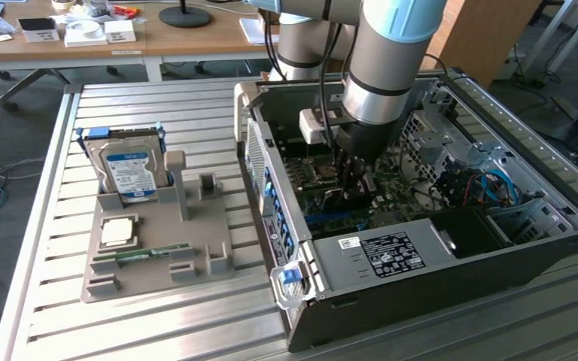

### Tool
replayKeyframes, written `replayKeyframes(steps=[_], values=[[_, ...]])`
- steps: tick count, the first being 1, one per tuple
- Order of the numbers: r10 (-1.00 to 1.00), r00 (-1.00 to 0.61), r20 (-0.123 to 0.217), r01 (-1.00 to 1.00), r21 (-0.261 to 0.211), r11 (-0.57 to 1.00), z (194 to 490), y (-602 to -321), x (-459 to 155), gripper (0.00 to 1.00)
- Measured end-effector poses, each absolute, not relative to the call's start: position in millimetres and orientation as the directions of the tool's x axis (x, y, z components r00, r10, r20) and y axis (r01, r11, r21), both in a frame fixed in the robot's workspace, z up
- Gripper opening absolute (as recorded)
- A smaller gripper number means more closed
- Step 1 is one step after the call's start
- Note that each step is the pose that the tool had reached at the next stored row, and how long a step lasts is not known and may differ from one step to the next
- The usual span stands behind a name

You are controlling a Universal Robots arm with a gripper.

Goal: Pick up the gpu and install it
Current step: 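Insert the gpu into the slot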

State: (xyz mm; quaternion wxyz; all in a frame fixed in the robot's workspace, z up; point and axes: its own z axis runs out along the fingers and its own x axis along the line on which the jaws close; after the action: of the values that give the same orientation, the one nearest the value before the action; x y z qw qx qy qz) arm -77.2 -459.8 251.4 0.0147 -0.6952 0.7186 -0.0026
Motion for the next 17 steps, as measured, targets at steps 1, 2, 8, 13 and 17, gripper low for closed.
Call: replayKeyframes(steps=[1, 2, 8, 13, 17], values=[[-0.999, -0.032, -0.017, -0.999, -0.025, 0.032, 251.4, -459.8, -77.1, 0.27], [-0.999, -0.030, -0.017, -0.999, -0.026, 0.031, 251.3, -459.8, -77.1, 0.27], [-1.000, -0.022, -0.018, -0.999, -0.032, 0.023, 251.1, -459.7, -78.9, 0.27], [-1.000, -0.022, -0.018, -0.999, -0.033, 0.022, 251.0, -459.7, -80.6, 0.27], [-1.000, -0.018, -0.018, -0.999, -0.034, 0.019, 249.7, -459.7, -80.7, 0.27]])
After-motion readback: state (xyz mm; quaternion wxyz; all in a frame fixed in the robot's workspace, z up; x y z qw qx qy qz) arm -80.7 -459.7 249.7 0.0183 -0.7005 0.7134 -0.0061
